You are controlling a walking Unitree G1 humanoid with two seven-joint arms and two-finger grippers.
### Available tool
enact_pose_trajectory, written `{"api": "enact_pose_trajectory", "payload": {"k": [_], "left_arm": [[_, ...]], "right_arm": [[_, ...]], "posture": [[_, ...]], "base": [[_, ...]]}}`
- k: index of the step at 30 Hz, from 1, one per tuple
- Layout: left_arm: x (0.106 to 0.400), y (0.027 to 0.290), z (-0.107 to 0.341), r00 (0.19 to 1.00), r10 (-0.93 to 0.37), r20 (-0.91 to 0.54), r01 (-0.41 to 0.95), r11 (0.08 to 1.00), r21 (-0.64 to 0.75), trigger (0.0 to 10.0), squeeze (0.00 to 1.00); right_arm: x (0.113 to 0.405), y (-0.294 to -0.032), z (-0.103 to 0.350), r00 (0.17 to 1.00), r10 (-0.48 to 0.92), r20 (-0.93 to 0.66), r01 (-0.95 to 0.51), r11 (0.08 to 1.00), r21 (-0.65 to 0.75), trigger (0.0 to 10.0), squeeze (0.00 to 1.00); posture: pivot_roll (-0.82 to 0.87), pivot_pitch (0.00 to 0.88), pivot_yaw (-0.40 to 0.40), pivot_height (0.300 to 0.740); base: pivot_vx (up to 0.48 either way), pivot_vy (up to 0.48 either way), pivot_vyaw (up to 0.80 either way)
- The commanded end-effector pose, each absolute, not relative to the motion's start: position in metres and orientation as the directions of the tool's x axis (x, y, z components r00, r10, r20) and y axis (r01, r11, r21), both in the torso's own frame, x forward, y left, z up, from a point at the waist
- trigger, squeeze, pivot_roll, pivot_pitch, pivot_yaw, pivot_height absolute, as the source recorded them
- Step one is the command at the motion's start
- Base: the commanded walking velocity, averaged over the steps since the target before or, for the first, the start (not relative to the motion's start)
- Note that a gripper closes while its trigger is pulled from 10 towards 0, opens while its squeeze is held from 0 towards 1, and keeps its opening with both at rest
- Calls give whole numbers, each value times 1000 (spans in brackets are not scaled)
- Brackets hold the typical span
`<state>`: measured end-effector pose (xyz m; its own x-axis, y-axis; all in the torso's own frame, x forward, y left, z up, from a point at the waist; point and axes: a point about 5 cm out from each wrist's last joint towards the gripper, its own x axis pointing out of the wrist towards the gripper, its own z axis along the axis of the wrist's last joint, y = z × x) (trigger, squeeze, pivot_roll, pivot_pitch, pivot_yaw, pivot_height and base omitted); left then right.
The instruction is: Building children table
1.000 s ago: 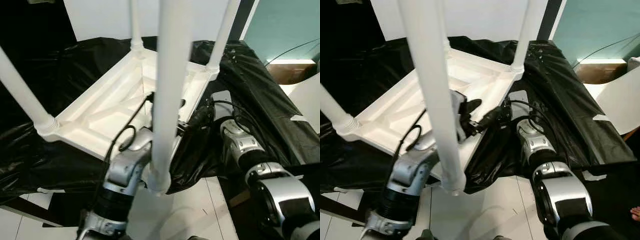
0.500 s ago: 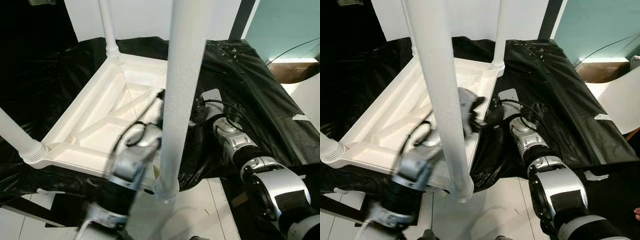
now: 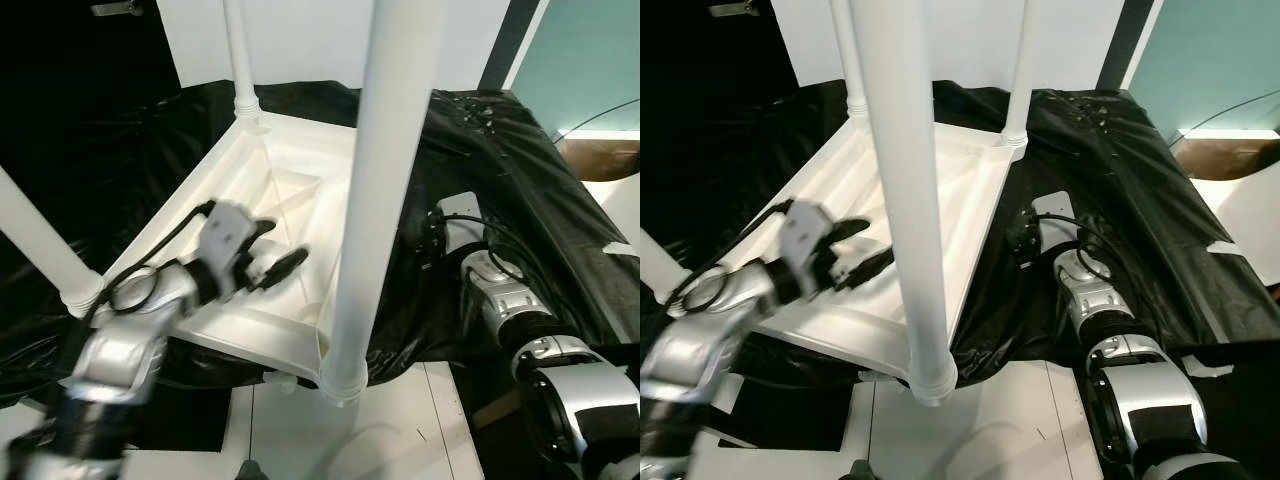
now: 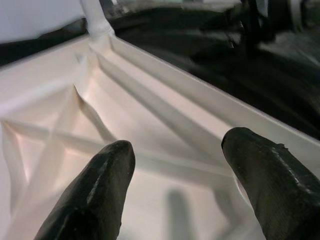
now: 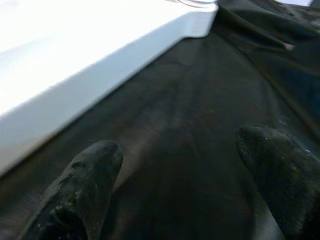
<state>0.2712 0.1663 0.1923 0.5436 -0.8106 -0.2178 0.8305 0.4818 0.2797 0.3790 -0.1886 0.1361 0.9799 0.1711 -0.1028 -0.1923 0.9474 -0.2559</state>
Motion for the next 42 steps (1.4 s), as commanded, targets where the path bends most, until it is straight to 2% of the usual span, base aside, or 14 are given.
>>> {"api": "enact_pose_trajectory", "payload": {"k": [1,7,17,31,32,34,35,40,42], "left_arm": [[263,164,190,468,-843,-267,876,402,265,10000,0],[260,168,182,437,-826,-355,892,348,289,10000,0],[268,174,155,421,-694,-584,899,233,371,10000,0],[289,173,145,452,-598,-662,891,268,366,10000,0],[295,173,141,426,-559,-712,905,259,338,4784,0],[296,174,139,410,-550,-728,912,260,317,4784,0],[298,176,139,401,-545,-737,915,269,299,0,0],[301,178,139,422,-535,-731,904,307,297,0,0],[306,181,138,465,-509,-724,878,367,306,0,0]], "right_arm": [[377,-190,134,978,182,-103,-203,945,-256,10000,0],[377,-193,136,978,181,-100,-202,943,-263,10000,0],[379,-189,145,978,194,-75,-207,942,-264,10000,0],[379,-190,148,980,191,-63,-201,944,-260,10000,0],[379,-189,148,980,190,-61,-199,945,-261,10000,0],[379,-189,148,980,189,-60,-198,945,-261,10000,0],[379,-189,148,981,185,-58,-194,946,-261,10000,0],[378,-191,149,983,178,-53,-186,947,-262,10000,0],[377,-194,150,986,165,-36,-169,954,-249,10000,0]], "posture": [[125,30,-21,740],[124,27,-22,740],[114,19,-23,740],[109,23,-14,740],[110,28,-11,740],[107,33,-3,740],[100,37,4,740],[95,42,11,740],[93,46,19,740]], "base": [[0,0,0],[0,0,0],[0,0,0],[0,0,0],[0,0,0],[0,0,0],[0,0,0],[0,0,0],[0,0,0]]}}
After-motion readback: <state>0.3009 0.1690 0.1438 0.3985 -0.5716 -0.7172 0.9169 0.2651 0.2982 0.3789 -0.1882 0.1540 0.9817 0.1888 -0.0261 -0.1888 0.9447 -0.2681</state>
